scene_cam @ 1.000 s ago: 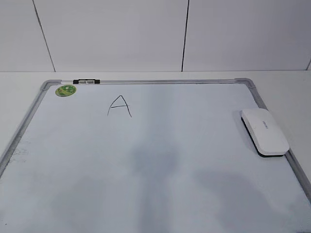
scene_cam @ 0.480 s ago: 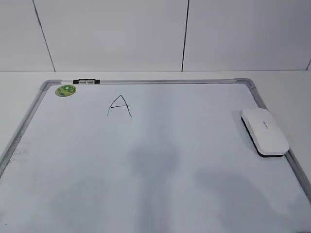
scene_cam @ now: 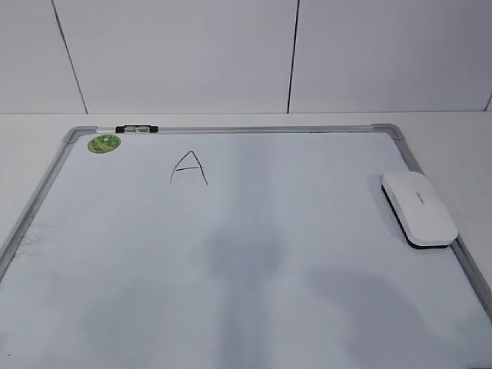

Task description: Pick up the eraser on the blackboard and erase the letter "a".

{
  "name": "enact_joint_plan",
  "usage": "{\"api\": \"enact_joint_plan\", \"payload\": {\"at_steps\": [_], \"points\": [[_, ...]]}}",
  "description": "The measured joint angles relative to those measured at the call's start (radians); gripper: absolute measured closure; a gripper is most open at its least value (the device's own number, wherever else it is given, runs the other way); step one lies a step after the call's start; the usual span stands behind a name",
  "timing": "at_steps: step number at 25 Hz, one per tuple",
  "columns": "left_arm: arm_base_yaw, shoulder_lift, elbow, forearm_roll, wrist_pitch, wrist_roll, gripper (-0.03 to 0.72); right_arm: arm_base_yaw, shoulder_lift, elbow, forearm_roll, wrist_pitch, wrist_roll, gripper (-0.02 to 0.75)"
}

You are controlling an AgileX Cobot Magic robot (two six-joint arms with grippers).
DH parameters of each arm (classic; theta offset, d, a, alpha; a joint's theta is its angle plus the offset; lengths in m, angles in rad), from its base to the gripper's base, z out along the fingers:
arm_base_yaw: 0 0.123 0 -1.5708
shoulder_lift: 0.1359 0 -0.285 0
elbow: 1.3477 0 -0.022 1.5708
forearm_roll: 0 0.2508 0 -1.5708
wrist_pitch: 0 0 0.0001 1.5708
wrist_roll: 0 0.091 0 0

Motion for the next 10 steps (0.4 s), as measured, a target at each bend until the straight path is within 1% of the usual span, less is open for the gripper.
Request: {"api": "enact_joint_plan", "payload": {"at_steps": [10], "points": [[0.000,0.000,0.000,0.000,0.000,0.000,0.453,0.000,0.000,0.000,0.000,0.000,0.000,0.144]]}}
